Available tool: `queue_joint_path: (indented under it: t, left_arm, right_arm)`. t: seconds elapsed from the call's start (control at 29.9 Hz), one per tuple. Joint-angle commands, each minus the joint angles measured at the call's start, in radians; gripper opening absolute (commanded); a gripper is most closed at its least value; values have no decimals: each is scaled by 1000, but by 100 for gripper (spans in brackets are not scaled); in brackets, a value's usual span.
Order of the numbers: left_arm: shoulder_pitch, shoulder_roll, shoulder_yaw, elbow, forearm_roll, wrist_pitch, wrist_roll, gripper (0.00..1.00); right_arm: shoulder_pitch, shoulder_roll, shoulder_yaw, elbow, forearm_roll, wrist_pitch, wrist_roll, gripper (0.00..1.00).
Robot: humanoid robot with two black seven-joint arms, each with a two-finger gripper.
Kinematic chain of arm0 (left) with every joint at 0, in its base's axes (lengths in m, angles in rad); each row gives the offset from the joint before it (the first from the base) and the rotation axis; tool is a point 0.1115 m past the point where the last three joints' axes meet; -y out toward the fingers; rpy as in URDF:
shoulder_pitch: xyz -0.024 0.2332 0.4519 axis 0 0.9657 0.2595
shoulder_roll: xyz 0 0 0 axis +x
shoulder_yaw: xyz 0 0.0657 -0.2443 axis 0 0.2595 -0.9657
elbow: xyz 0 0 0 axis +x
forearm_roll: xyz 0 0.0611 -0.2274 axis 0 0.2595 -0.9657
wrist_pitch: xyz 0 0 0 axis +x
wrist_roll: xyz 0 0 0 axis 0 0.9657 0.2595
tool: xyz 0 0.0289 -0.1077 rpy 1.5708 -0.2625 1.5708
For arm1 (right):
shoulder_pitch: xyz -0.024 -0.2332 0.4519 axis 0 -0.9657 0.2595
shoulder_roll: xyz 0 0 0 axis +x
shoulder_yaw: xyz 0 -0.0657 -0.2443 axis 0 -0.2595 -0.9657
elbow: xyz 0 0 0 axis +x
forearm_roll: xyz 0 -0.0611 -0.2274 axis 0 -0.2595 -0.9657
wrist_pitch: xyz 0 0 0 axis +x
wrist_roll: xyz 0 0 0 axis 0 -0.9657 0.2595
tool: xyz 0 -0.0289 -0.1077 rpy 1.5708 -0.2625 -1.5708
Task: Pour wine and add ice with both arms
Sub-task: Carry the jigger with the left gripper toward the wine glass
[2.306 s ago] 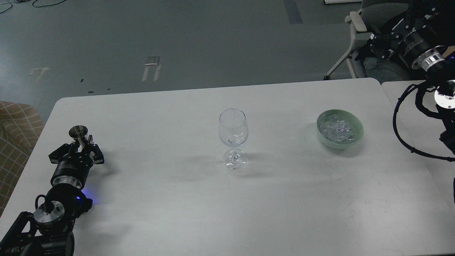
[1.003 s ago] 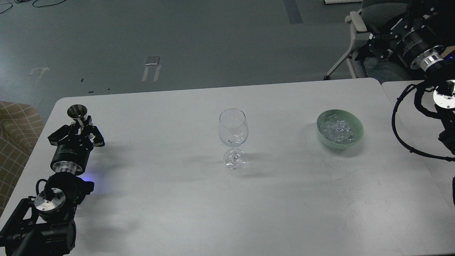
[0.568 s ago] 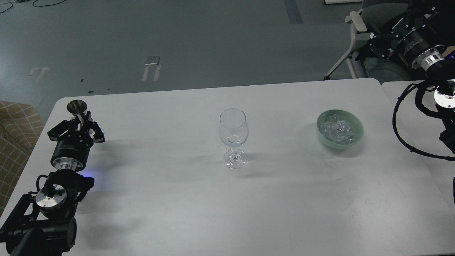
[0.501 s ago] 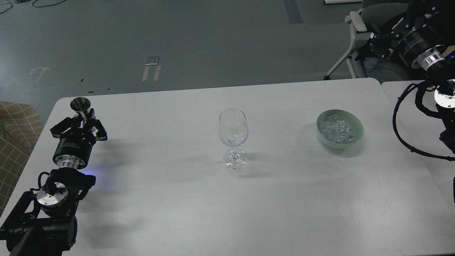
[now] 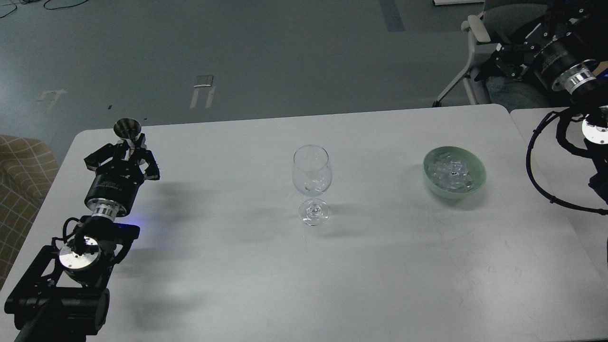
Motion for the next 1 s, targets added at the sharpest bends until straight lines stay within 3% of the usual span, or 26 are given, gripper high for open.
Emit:
queue_joint_path:
  t: [0.0,0.3,0.47,0.6,0.74,0.97]
  left_arm:
    - [12,11,58,-49,3,6,4,0]
    - [58,76,157,-190,3,55,13,0]
    - [104,105,157,-301,5,82,82,0]
    - [121,125,157,-358,5,116,105,0]
    - [137,134,157,-425,5,159,165,0]
    - [135,134,155,-488,34,256,200,0]
  right_arm:
    - [0,0,-2,0,0,0,0,100]
    - [0,0,-2,0,0,0,0,100]
    - [0,0,0,0,0,0,0,100]
    - [0,1,-2,0,0,0,0,100]
    - [0,1,-2,0,0,0,0,100]
    - [-2,1,-2,0,0,0,-2,100]
